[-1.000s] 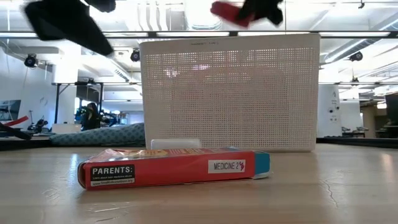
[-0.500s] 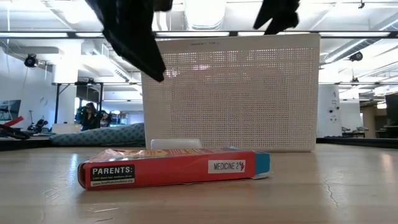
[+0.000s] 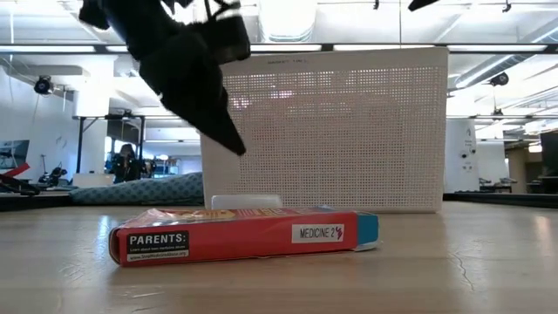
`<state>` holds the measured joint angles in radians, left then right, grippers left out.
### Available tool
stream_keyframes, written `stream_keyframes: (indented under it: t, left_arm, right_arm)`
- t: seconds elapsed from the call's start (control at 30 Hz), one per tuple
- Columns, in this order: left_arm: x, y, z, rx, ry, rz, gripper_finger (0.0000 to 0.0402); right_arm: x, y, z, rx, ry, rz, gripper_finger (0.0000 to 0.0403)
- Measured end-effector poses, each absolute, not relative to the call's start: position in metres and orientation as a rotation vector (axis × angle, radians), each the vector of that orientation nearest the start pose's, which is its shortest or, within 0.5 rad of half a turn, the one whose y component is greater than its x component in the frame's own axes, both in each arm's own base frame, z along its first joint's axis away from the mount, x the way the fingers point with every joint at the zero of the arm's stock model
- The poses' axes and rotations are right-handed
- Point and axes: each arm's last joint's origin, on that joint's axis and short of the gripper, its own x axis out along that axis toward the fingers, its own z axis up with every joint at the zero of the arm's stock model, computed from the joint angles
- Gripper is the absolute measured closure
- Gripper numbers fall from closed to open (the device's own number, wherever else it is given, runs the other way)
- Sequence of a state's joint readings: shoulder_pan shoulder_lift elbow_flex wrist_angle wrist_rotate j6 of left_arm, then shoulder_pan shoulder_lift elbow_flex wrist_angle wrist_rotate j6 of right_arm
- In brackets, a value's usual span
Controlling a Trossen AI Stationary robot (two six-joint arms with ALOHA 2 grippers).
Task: Pick & place medical supplies in basket/bin
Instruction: Put the white rolled gauze into the white bin
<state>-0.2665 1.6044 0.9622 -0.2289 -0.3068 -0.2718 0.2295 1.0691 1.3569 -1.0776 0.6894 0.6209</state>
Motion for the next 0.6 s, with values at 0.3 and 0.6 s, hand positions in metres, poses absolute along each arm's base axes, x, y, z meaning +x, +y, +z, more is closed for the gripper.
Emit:
stream_keyframes:
  t: [0.3, 0.6]
  left_arm:
    - [0.335, -0.07, 0.148, 0.052, 0.928, 0.254, 0.014]
    - [0.355, -0.076, 0.14, -0.04, 0.966, 0.168, 0.0215]
  right_arm:
    - [0.19, 0.03, 0.377, 0.226, 0.623, -0.662, 0.0046]
    - [0.194, 0.032, 0.374, 0.263, 0.638, -0.647, 0.0048]
